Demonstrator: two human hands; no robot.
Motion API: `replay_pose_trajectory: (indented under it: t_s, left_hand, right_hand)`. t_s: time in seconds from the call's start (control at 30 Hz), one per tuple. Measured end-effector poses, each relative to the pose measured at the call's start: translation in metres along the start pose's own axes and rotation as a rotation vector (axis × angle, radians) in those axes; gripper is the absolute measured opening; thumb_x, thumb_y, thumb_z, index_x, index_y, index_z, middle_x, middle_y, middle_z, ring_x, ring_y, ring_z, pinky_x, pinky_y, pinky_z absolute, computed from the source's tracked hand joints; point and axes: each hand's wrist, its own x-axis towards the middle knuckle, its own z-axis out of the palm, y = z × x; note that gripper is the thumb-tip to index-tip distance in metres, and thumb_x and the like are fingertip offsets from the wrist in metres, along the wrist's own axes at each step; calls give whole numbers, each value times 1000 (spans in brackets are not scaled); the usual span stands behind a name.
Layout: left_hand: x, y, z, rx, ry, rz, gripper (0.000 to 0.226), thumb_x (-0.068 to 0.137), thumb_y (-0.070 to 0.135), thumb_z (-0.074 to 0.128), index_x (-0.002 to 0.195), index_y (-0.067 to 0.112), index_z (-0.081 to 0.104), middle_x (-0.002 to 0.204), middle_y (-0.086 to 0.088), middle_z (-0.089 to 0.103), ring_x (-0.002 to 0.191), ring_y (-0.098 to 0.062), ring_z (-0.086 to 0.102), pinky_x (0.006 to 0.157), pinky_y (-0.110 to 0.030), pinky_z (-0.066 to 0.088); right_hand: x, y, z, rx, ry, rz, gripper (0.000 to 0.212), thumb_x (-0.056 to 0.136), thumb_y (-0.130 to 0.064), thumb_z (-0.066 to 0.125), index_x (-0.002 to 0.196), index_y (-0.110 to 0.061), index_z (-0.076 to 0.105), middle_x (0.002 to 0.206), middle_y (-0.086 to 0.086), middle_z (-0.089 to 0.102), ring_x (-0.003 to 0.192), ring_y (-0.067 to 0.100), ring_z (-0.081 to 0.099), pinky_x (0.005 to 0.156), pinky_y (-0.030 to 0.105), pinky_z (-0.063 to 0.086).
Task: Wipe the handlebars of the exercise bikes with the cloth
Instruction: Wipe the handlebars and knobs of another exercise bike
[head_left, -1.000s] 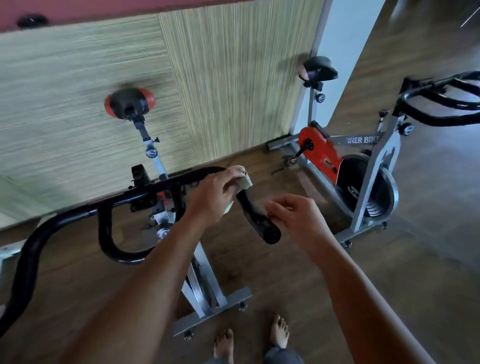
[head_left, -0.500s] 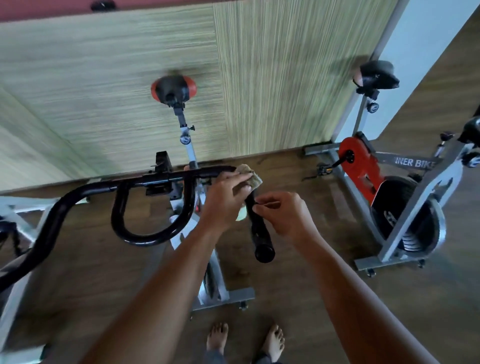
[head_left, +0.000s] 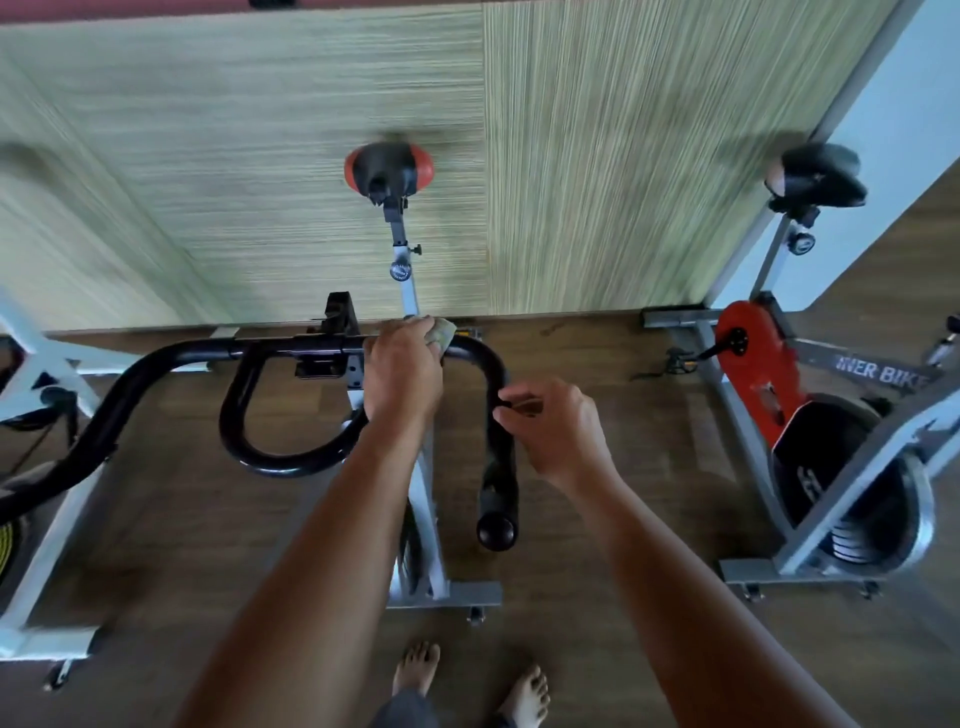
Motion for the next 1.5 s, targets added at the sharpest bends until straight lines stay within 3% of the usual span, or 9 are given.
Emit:
replay_pose_trajectory:
  t_s: [0.07,0.2,0.4,0.57,0.73,0.93,1.13,1.37,1.5]
  left_hand:
    - [2,1,-1,69,-19,-1,27,97,30,53,118,28,70,115,-2,72,107,-25,63,78,-31,47]
    - [1,16,-1,-12,-164,109,35,96,24,56,130,24,66,131,1,66,126,-19,56,104,-32,47]
    - [20,-3,-21,25,-237,58,35,91,32,66,125,34,66,114,-2,73,103,-23,67,87,-36,54]
    - [21,3,-22,45,-367,210,40,91,28,70,130,31,63,112,-4,67,99,-22,62,82,-31,47]
    - [34,-15,-36,101,-461,256,41,88,30,74,126,34,60,127,-6,62,125,-24,54,99,-42,45]
    - [32,-3,-30,61,-426,270,35,87,27,75,120,30,63,101,-1,70,82,-17,63,74,-33,50]
    - [25,-8,-22,23,-417,303,40,89,26,72,128,28,60,106,-6,66,95,-22,63,85,-38,51]
    - [29,-7,-24,6,-423,268,39,97,26,61,135,29,60,98,-4,67,91,-25,64,70,-22,42]
    - [16,23,-13,-11,-530,417,36,103,19,52,138,21,59,124,-9,68,120,-19,55,122,-40,18]
  right_hand:
    - [0,3,0,19,7,-23,17,86,-21,76,102,-20,77,97,-8,73,85,1,67,73,4,47]
    - [1,7,-2,35,-22,-29,17,86,-23,75,103,-20,77,99,-7,73,88,2,67,82,15,51]
    - [3,12,0,36,-17,-36,19,85,-25,75,104,-24,77,98,-9,72,82,-2,62,72,-2,39]
    - [5,18,2,33,-18,-62,19,85,-26,75,104,-24,77,100,-9,72,87,1,65,77,5,43]
    - [4,21,2,56,-10,-78,17,86,-25,75,103,-23,77,102,-10,71,92,3,66,84,14,47]
    - [3,22,4,86,-1,-68,17,85,-24,76,101,-23,77,100,-10,72,91,4,67,85,17,49]
    - [3,23,4,98,-4,-52,17,85,-24,76,101,-25,78,101,-11,71,92,3,67,82,13,47]
    - [1,24,6,117,24,-45,16,85,-26,76,101,-26,78,100,-13,71,89,-1,66,76,3,42]
    - [0,24,6,138,25,-40,15,85,-26,76,101,-26,77,99,-14,71,89,-1,67,78,8,46]
